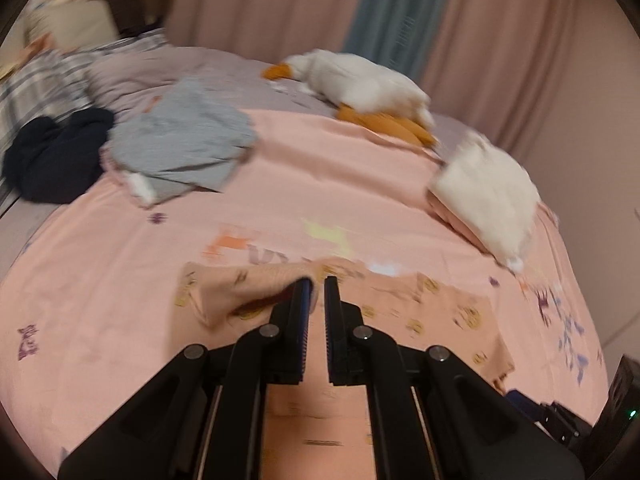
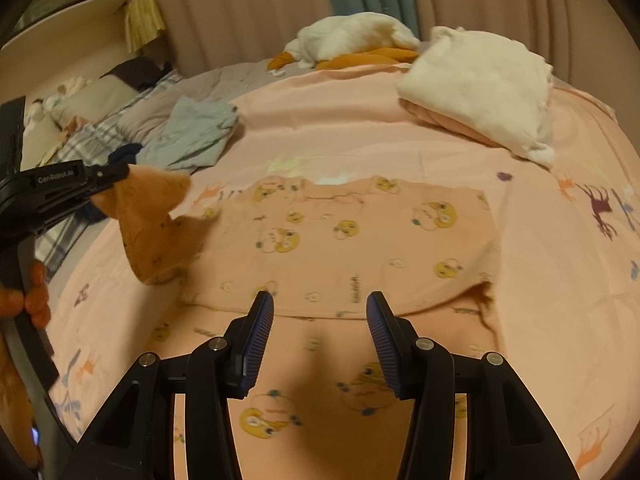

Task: Fold small clothes
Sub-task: 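Fold the held sleeve across the body and open the left gripper, then grasp the side edge of the pajama top with the right gripper, then fold the held side edge inward over the body and release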

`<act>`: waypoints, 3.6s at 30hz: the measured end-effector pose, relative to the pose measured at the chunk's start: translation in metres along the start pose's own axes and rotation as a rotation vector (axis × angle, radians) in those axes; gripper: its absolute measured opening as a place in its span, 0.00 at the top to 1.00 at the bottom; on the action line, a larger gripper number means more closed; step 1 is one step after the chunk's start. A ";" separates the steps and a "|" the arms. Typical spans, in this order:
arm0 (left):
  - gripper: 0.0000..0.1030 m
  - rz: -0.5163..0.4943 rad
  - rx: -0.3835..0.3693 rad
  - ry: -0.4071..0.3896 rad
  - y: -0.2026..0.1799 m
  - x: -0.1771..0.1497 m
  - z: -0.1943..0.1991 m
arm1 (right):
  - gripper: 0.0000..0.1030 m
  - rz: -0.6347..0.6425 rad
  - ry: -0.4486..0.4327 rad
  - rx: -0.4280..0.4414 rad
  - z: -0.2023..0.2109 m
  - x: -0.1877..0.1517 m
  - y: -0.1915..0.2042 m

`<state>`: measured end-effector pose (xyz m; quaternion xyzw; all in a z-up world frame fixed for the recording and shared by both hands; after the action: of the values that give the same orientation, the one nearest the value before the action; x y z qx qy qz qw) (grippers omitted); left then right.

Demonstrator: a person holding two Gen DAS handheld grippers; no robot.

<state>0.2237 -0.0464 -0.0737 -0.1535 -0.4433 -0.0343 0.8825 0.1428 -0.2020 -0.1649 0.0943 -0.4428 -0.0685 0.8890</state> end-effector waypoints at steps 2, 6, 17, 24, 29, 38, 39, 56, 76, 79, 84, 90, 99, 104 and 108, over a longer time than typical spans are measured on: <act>0.95 -0.037 -0.020 0.022 -0.022 -0.010 -0.009 | 0.50 -0.015 -0.004 -0.010 0.003 0.000 -0.010; 0.95 -0.099 -0.056 0.091 -0.060 -0.036 -0.031 | 0.50 -0.053 -0.006 -0.031 0.008 -0.002 -0.030; 0.30 -0.060 -0.052 0.096 -0.030 -0.053 -0.016 | 0.50 -0.192 0.072 0.142 -0.011 -0.013 -0.034; 0.30 0.015 0.103 0.091 0.061 -0.069 0.016 | 0.50 -0.163 0.178 0.323 -0.064 -0.011 0.041; 0.30 0.103 0.175 0.113 0.110 -0.086 0.027 | 0.50 -0.174 0.253 0.362 -0.110 -0.003 0.082; 0.30 0.162 0.196 0.113 0.142 -0.093 0.037 | 0.50 -0.165 0.226 0.308 -0.122 0.006 0.092; 0.30 0.164 0.195 0.112 0.142 -0.093 0.037 | 0.50 -0.137 0.190 0.303 -0.114 0.010 0.093; 0.30 0.176 0.172 0.135 0.144 -0.104 0.031 | 0.92 0.101 0.194 0.310 -0.119 -0.009 0.118; 0.30 0.153 0.181 0.159 0.135 -0.107 0.021 | 0.67 -0.518 0.193 0.409 -0.128 -0.002 0.013; 0.30 0.160 0.181 0.157 0.134 -0.106 0.023 | 0.90 -0.398 0.218 0.350 -0.132 0.002 0.024; 0.30 0.144 0.189 0.144 0.133 -0.102 0.028 | 0.94 -0.363 0.078 0.382 -0.088 0.040 0.019; 0.30 0.133 0.172 0.130 0.123 -0.095 0.029 | 0.94 -0.338 -0.073 0.365 -0.030 0.084 -0.017; 0.30 0.045 0.115 0.158 0.082 -0.084 -0.001 | 0.94 -0.402 -0.046 0.162 -0.037 0.054 -0.103; 0.30 0.012 0.070 0.189 0.059 -0.082 -0.027 | 0.94 -0.432 0.030 0.086 -0.056 0.030 -0.129; 0.31 -0.013 0.030 0.208 0.042 -0.083 -0.043 | 0.94 -0.360 0.045 -0.037 -0.053 0.026 -0.134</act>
<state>0.2151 -0.0256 -0.1736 -0.1331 -0.3506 -0.0494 0.9257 0.1951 -0.3324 -0.2067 0.1569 -0.3972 -0.2325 0.8738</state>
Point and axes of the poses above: each gripper's, at about its wrist camera, not at the fingertips, and z roughly against the way its jaws point, y to its left, x to its top, the point moved 7 cm from there along -z, roughly the way its jaws point, and after that the axes turned 5 degrees about -y, right-handed, at the moved point
